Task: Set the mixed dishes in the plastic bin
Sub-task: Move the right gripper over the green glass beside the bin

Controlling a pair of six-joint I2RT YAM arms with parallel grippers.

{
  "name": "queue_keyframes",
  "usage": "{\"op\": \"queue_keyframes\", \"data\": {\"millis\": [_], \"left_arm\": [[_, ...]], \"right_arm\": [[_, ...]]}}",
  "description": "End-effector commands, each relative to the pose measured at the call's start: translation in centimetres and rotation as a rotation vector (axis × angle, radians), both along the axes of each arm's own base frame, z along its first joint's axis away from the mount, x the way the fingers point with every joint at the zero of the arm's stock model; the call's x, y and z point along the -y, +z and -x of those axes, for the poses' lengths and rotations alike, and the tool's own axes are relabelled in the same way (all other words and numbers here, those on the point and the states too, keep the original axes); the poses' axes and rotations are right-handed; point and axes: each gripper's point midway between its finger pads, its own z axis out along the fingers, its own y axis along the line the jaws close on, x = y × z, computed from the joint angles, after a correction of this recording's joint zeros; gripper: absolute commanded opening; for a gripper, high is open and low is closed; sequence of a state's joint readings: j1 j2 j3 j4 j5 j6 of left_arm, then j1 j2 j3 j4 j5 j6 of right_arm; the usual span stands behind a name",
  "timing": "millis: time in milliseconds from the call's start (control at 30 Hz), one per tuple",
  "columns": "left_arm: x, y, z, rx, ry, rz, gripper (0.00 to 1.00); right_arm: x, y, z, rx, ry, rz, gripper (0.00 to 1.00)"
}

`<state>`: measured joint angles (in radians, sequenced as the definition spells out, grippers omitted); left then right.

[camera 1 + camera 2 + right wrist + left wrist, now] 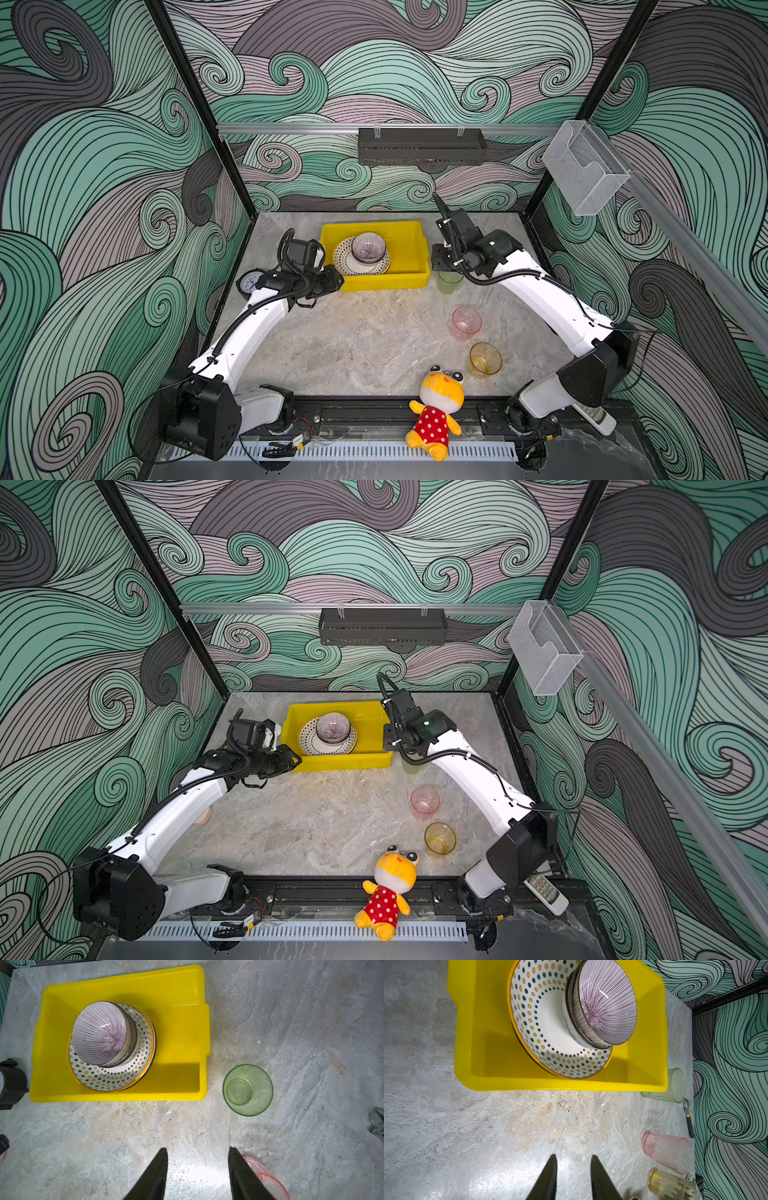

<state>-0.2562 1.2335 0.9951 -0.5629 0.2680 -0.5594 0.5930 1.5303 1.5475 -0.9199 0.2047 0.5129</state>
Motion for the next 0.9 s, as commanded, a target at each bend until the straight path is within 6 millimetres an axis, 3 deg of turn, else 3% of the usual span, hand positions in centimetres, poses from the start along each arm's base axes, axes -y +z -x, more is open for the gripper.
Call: {"op": "queue_keyframes", "data": {"millis": [0,333,867], "left_arm": [[0.2,1.1,-0.3,0.001,0.013,0.038,0.31],[-0.1,1.0,0.1,-0.007,0.049,0.048,0.31],[-0.3,-0.1,0.0,-0.051,0.079,0.041,0.31]], "right_arm": [[1.8,0.1,0.0,0.026,-0.059,0.012,0.52],[5.7,-2.9,0.0,-0.002,-0.153,0.014,0.53],[8.4,-7.0,-0.9,-0.089,-0.226,-0.050,0.50]]}}
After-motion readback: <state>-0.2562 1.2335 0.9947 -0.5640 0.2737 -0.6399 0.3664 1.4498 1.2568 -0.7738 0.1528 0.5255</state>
